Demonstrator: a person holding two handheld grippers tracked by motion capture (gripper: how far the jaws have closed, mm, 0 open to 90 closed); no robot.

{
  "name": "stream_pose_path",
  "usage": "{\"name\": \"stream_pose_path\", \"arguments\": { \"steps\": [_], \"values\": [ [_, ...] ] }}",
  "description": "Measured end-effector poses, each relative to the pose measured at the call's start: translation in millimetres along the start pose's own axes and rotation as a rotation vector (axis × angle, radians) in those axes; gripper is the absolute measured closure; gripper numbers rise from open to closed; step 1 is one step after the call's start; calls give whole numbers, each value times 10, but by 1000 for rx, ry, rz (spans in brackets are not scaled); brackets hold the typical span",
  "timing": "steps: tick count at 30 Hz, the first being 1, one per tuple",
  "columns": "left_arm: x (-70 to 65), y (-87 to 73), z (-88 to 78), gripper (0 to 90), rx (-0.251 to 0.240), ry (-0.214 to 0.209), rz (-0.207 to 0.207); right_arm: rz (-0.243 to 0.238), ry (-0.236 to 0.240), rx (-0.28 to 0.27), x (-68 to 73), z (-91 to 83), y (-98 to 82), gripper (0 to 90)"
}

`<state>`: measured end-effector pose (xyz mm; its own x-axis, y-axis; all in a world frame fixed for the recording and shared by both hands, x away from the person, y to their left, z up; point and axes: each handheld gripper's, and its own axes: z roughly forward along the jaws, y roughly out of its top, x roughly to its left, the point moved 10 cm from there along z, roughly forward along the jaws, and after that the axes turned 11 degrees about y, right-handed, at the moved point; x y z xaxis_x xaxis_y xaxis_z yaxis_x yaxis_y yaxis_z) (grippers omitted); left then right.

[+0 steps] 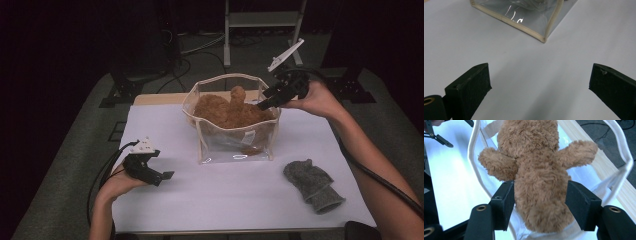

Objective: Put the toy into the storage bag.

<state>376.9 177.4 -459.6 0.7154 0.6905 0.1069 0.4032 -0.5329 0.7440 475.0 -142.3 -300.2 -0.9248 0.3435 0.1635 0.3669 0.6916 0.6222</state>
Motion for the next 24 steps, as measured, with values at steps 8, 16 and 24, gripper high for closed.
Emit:
{"name": "stream_pose_path", "arguments": {
  "steps": [8, 16, 24],
  "values": [
    [8, -3, -3, 28, 1, 2, 1, 20, -16, -30, 11, -184, -199, 377],
    [10, -10, 1, 28, 4, 3, -3, 52, -28, -42, 34, -291, -442, 366],
    [0, -18, 13, 28, 9, 0, -9, 81, -34, -75, 19, -372, -685, 349]
  ]
}}
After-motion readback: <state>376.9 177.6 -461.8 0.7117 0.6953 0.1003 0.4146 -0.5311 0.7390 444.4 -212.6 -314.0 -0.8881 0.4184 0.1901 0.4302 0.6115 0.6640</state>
